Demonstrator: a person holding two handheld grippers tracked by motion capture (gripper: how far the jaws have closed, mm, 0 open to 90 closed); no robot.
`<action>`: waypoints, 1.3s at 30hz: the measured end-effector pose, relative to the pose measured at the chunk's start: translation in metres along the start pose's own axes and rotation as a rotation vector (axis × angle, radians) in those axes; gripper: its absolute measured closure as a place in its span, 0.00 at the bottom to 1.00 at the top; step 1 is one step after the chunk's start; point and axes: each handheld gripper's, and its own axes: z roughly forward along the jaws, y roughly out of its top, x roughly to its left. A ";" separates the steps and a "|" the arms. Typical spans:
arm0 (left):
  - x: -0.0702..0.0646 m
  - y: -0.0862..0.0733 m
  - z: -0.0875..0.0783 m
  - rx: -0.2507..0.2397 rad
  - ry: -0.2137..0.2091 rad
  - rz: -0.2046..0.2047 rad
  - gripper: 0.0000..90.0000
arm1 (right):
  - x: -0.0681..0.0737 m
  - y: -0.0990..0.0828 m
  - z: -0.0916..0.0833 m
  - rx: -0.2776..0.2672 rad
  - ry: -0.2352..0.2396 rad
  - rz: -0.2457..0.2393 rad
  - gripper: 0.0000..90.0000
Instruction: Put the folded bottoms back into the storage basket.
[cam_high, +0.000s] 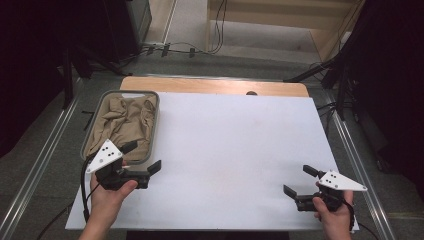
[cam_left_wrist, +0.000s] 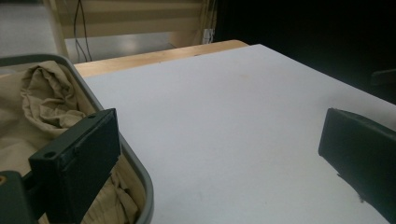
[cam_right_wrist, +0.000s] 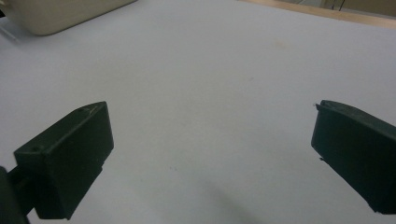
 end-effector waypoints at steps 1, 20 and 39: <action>-0.001 -0.002 0.000 -0.002 0.001 0.001 0.00 | 0.000 0.000 0.000 0.001 -0.001 0.000 0.00; -0.016 -0.049 -0.013 -0.013 0.007 0.022 0.00 | -0.003 -0.006 0.003 0.020 -0.030 -0.008 0.00; -0.020 -0.058 -0.006 -0.006 -0.012 0.006 0.00 | -0.005 -0.010 0.008 0.043 -0.022 -0.011 0.00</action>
